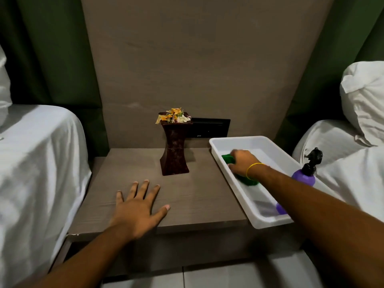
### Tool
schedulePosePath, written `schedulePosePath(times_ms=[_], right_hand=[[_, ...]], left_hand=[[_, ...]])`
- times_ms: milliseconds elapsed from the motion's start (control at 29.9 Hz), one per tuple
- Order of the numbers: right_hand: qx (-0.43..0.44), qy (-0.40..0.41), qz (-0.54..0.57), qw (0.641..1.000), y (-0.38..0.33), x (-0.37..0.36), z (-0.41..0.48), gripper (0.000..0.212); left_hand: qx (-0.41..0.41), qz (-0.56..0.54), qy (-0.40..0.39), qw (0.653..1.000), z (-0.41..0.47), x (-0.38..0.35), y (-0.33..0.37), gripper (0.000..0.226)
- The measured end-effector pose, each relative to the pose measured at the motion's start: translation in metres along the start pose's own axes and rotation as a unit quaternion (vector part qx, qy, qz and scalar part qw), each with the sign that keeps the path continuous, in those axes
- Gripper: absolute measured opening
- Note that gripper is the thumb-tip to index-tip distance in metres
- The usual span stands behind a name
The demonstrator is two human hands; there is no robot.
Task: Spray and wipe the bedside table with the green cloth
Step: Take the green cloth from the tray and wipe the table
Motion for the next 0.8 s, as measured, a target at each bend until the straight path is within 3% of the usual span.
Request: schedulePosePath(times_ms=[100,234,334,401,468,534,635,702,802], right_hand=[[-0.048,-0.032,0.01,0.998,0.027,-0.029,0.01,0.055],[-0.038,0.011,-0.088,0.995,0.024,-0.034,0.028,0.037],[-0.05,0.037,-0.116,0.991,0.033,-0.035,0.024,0.037],[-0.079,0.071,-0.054,0.993,0.043,-0.03,0.027,0.038],[-0.136,0.12,0.097,0.979,0.058,-0.02,0.028,0.036],[-0.214,0.177,0.264,0.924,0.075,-0.009,0.025,0.034],[-0.293,0.219,0.506,0.781,0.083,-0.003,0.016,0.044],[-0.297,0.211,0.645,0.672,0.068,-0.001,0.011,0.051],[-0.284,0.235,0.732,0.573,0.047,0.018,-0.001,0.047]], left_hand=[[-0.006,-0.013,0.005,1.0,0.001,0.001,0.003,0.1],[-0.008,-0.008,0.033,0.999,-0.004,0.016,0.0,0.097],[-0.024,-0.001,0.031,0.999,-0.005,0.039,0.005,0.089],[-0.028,-0.043,0.058,0.997,0.008,0.078,0.004,0.077],[-0.039,-0.093,0.152,0.983,0.028,0.139,0.004,0.061],[-0.061,-0.109,0.258,0.958,0.05,0.202,0.01,0.05],[-0.077,-0.105,0.321,0.938,0.092,0.265,0.027,0.052],[-0.069,-0.091,0.287,0.951,0.126,0.279,0.04,0.061],[-0.043,-0.076,0.148,0.985,0.173,0.264,0.056,0.079]])
Point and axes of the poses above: each hand's wrist, its own z-axis towards the middle knuckle, its own x-axis out of the back of the hand, y = z × x, the point moved 10 cm from there along z, towards the middle knuckle, and after that the axes turned 5 degrees about x, right-handed, at the moved point
